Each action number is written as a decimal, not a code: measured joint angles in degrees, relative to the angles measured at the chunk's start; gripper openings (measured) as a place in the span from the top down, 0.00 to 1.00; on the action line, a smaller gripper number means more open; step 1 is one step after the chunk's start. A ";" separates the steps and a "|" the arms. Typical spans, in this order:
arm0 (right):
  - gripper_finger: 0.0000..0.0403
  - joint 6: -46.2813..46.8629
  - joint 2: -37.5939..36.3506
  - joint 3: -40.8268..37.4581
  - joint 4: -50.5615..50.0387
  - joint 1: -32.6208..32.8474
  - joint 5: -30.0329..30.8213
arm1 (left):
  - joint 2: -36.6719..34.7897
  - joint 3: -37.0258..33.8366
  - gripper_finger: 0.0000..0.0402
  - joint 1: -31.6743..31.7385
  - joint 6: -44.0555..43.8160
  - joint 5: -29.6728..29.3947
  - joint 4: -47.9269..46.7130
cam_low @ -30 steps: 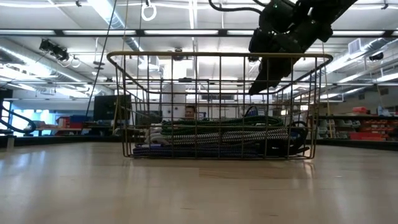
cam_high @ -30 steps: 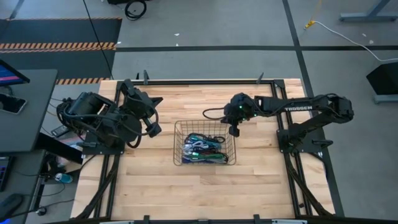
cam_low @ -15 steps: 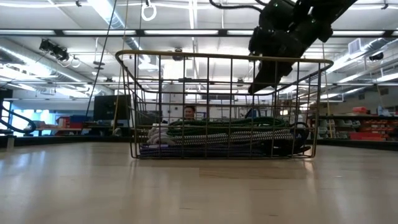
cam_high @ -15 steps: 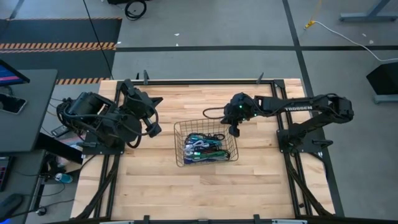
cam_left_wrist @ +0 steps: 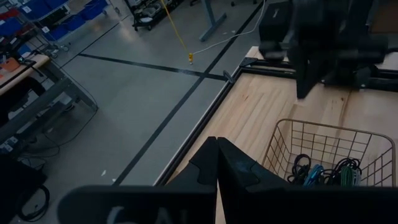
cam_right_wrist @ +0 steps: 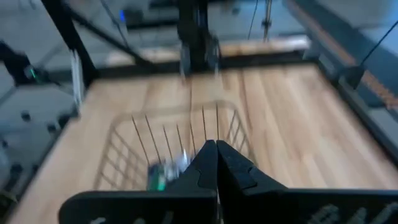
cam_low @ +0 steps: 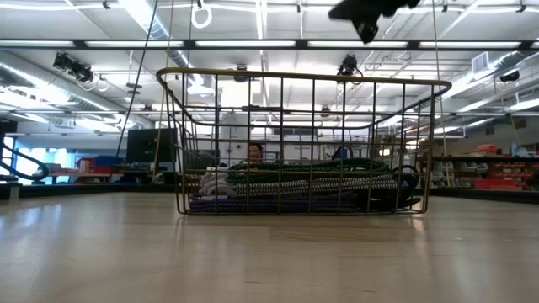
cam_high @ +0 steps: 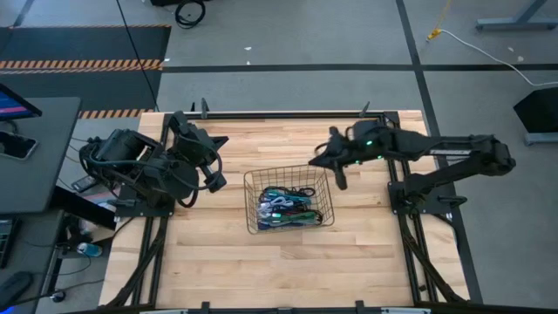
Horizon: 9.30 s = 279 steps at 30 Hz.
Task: Pick and place USB-C Cables
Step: Adjust the wire basket
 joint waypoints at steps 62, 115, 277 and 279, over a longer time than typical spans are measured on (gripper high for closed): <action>1.00 34.87 -2.08 -17.53 -9.51 20.96 23.79 | 0.00 0.00 0.99 -0.13 0.04 1.99 0.00; 1.00 26.75 -5.42 -17.51 13.55 20.33 17.65 | 0.00 0.04 0.99 -0.13 1.89 2.99 0.00; 1.00 56.05 -6.76 -17.66 -17.03 31.34 20.23 | -14.36 -65.56 0.99 16.04 -28.93 18.60 34.81; 1.00 55.11 -5.80 -17.66 -16.86 30.56 20.08 | -14.13 -65.59 0.99 15.89 -29.53 18.58 34.87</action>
